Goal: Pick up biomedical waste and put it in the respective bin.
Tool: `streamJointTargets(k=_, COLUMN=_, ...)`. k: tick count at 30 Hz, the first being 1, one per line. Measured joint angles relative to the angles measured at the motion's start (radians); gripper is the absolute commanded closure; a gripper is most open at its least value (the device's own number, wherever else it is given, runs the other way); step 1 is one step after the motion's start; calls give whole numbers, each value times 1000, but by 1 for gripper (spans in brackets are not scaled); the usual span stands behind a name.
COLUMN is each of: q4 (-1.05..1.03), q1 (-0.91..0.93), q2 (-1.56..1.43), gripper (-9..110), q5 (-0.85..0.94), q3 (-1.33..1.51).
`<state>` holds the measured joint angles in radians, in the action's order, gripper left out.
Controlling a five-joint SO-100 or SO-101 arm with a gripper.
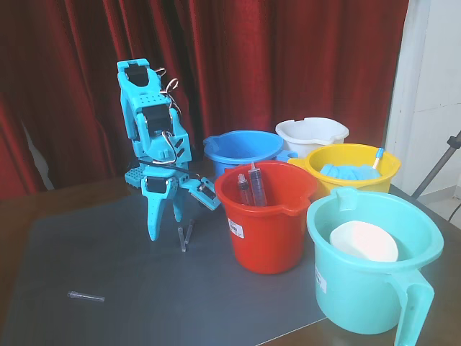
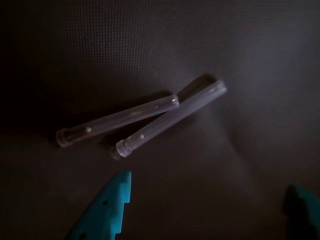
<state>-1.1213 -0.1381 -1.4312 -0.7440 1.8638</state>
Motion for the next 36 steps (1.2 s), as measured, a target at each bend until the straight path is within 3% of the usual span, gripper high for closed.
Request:
streamJointTargets(k=7, q4=196, q1=67, q2=0, gripper=81, q5=15, q3=109)
streamJointTargets(k=19, q4=209, q1=95, q2=20, gripper=80, q5=6, q3=103)
streamJointTargets(k=29, q4=206, q1=314, q2=37, gripper=81, q5=15, q3=-133)
streamJointTargets(k=36, q4=204, q1=362, q2=193, gripper=81, q5=178, q3=-333)
